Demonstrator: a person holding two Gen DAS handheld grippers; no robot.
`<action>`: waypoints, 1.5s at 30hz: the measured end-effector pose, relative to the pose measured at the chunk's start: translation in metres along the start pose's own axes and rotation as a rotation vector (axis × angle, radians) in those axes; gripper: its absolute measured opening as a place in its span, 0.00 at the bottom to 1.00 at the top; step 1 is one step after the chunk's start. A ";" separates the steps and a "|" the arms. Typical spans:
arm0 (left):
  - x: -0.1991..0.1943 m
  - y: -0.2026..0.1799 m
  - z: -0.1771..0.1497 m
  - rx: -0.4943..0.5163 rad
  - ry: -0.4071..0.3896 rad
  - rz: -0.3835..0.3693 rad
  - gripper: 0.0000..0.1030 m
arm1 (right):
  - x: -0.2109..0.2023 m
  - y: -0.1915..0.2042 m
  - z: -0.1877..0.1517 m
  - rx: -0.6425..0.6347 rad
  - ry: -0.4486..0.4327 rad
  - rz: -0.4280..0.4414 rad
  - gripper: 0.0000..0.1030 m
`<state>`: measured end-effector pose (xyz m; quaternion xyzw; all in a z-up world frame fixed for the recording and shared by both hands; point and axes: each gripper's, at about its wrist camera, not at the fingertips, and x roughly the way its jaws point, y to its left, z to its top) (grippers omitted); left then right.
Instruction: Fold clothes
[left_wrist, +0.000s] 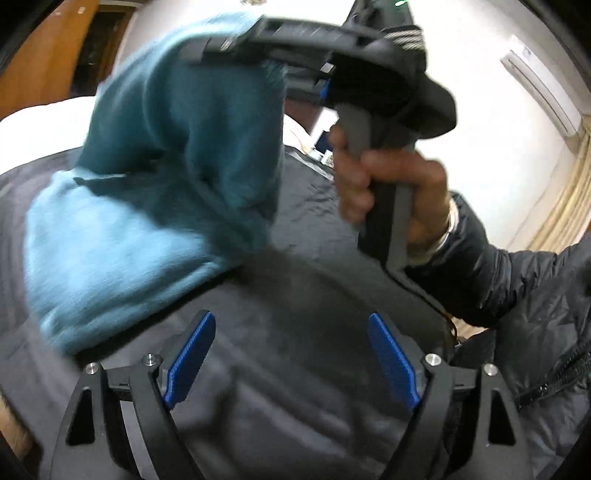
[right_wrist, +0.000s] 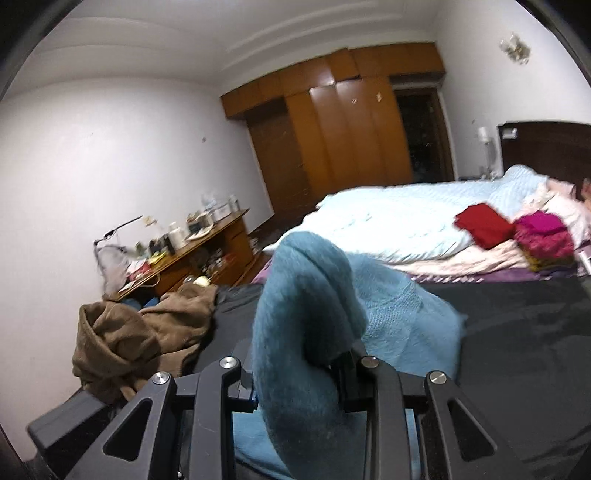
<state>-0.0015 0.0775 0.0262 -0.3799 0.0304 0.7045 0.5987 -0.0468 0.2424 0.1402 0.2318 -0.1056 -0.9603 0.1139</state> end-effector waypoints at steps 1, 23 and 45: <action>-0.007 0.004 -0.004 -0.016 -0.017 0.004 0.85 | 0.014 0.012 -0.004 -0.011 0.021 0.006 0.29; -0.027 0.028 -0.012 -0.262 -0.105 -0.064 0.85 | 0.049 0.032 -0.082 -0.126 0.274 0.323 0.81; 0.156 -0.066 0.124 -0.128 0.082 0.064 0.85 | -0.133 -0.222 -0.131 0.369 0.129 -0.468 0.81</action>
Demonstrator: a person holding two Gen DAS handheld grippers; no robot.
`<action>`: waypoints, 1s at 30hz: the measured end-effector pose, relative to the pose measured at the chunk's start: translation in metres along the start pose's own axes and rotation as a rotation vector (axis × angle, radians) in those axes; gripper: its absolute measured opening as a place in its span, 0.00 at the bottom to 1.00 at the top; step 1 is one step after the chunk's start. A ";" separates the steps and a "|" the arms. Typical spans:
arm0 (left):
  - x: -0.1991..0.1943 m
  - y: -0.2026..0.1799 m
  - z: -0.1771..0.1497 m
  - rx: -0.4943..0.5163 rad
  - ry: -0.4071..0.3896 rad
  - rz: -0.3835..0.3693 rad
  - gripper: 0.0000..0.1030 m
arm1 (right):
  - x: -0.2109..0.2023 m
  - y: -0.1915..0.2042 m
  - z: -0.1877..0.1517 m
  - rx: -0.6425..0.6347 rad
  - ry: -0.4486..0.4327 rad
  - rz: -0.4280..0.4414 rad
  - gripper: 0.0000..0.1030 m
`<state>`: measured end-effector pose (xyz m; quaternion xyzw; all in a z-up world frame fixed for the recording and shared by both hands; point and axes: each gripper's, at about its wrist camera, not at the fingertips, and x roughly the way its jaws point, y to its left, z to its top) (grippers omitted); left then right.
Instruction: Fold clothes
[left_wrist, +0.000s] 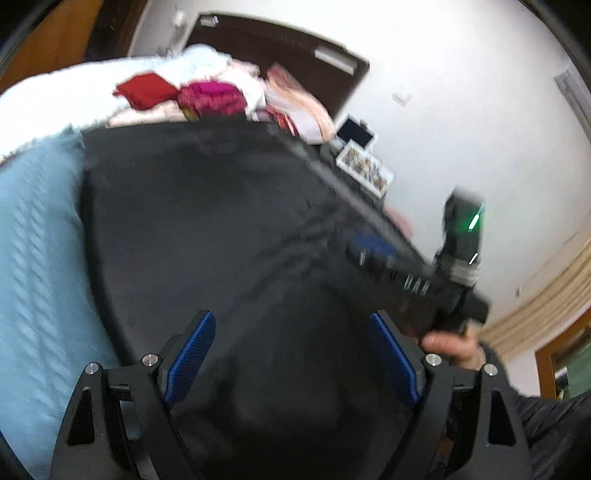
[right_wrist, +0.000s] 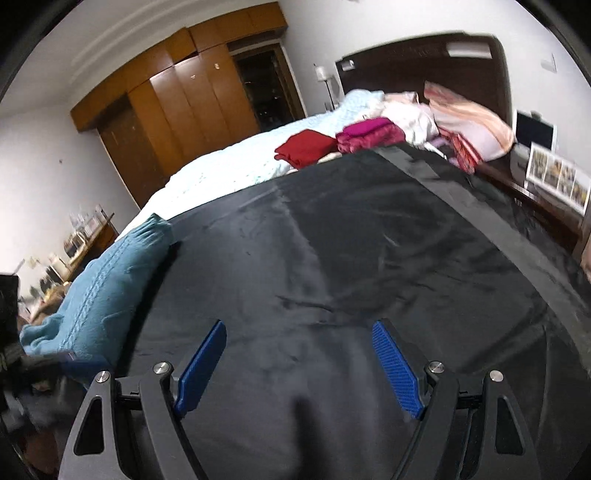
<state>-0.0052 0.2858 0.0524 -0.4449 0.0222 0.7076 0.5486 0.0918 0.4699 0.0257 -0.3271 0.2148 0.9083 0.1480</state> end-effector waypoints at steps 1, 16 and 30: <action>-0.006 0.002 0.004 -0.005 -0.022 0.003 0.85 | 0.005 -0.003 0.000 0.017 0.014 0.023 0.81; 0.057 -0.007 -0.005 -0.043 0.151 -0.112 0.87 | 0.008 -0.017 0.002 0.142 0.025 0.111 0.81; 0.111 -0.068 -0.011 0.112 0.145 0.070 0.93 | -0.034 -0.082 -0.001 0.163 -0.042 -0.101 0.81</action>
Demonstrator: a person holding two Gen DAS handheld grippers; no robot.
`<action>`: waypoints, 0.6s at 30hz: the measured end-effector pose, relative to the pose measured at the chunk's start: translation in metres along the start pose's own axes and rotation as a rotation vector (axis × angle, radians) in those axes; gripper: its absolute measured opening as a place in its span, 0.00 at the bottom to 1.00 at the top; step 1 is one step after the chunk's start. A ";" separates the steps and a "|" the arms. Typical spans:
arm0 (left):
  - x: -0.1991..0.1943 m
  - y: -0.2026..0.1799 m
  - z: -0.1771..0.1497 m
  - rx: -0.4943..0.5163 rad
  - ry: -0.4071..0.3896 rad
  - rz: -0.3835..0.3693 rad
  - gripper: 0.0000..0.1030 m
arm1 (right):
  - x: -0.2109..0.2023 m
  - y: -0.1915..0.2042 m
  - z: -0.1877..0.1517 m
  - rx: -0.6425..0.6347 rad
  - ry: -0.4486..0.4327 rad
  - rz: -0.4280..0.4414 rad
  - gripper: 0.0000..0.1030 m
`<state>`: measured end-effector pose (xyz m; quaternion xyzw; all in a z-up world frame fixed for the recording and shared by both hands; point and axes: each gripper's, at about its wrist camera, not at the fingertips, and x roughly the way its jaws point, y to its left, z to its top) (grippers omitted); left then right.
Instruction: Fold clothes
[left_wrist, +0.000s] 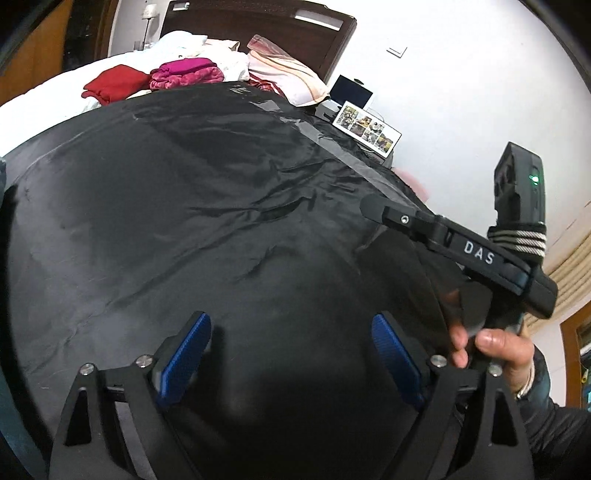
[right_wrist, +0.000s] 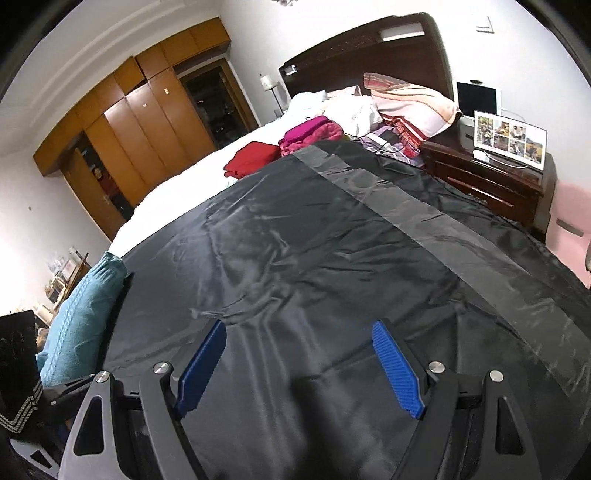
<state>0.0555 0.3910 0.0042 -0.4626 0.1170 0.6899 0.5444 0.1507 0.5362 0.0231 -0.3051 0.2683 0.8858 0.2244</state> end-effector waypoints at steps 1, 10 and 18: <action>0.001 -0.004 0.000 0.007 0.004 -0.002 0.98 | -0.001 -0.001 0.000 0.000 -0.002 -0.003 0.81; 0.015 -0.030 0.000 0.056 -0.003 0.116 0.99 | -0.006 -0.009 0.001 -0.060 -0.034 -0.175 0.81; 0.027 -0.034 0.005 0.062 0.009 0.142 0.99 | -0.001 -0.037 0.009 -0.032 0.001 -0.272 0.81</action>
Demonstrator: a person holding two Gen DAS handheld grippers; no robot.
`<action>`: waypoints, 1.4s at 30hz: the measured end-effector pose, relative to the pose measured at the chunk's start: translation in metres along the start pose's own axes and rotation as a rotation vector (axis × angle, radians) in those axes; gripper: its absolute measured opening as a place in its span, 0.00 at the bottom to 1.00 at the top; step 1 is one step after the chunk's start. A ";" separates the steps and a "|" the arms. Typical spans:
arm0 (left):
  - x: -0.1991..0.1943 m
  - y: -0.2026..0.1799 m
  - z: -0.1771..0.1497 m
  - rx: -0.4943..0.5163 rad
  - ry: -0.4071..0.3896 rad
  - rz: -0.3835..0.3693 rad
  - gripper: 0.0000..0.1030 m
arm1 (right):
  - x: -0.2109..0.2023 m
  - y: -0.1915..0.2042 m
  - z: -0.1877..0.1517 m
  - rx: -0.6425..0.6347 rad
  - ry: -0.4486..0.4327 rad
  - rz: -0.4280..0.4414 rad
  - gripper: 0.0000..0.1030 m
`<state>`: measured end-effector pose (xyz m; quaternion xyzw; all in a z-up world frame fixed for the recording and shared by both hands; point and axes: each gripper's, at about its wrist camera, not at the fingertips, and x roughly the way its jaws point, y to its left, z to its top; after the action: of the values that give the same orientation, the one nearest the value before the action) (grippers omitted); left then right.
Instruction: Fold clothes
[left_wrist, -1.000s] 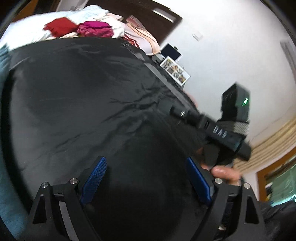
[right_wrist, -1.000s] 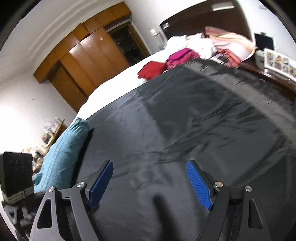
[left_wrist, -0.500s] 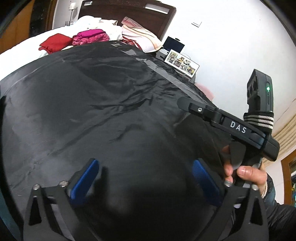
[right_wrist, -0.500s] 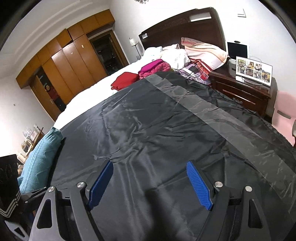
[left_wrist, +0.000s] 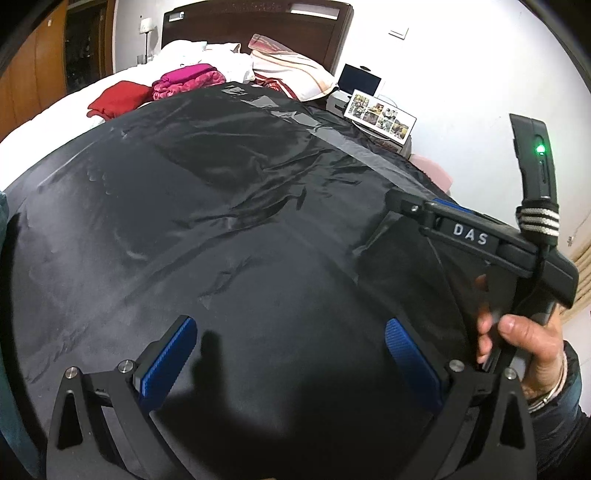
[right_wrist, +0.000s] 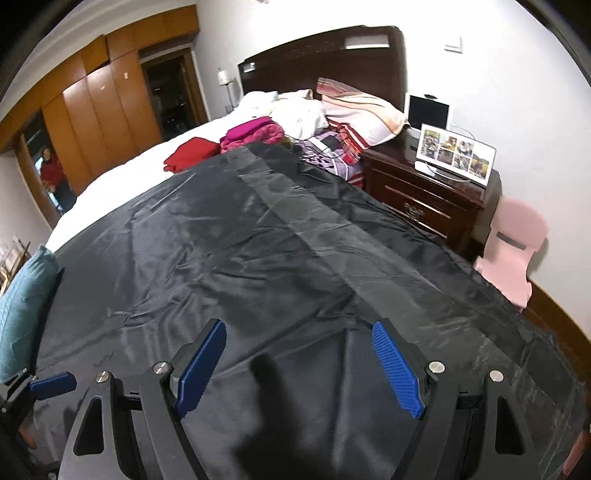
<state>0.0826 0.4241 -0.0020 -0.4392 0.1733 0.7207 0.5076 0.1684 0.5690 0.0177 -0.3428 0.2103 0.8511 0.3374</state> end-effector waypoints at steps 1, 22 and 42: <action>0.001 -0.001 0.001 -0.001 0.002 0.003 0.99 | 0.001 -0.003 0.001 0.010 0.000 -0.001 0.81; 0.014 -0.040 0.007 0.090 0.019 0.042 0.99 | 0.003 -0.022 0.008 -0.034 0.040 -0.095 0.81; 0.023 -0.050 -0.012 0.116 0.034 0.121 0.99 | 0.018 -0.011 0.003 -0.071 0.103 -0.144 0.83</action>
<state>0.1297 0.4505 -0.0179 -0.4098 0.2498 0.7313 0.4846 0.1656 0.5858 0.0052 -0.4122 0.1717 0.8129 0.3740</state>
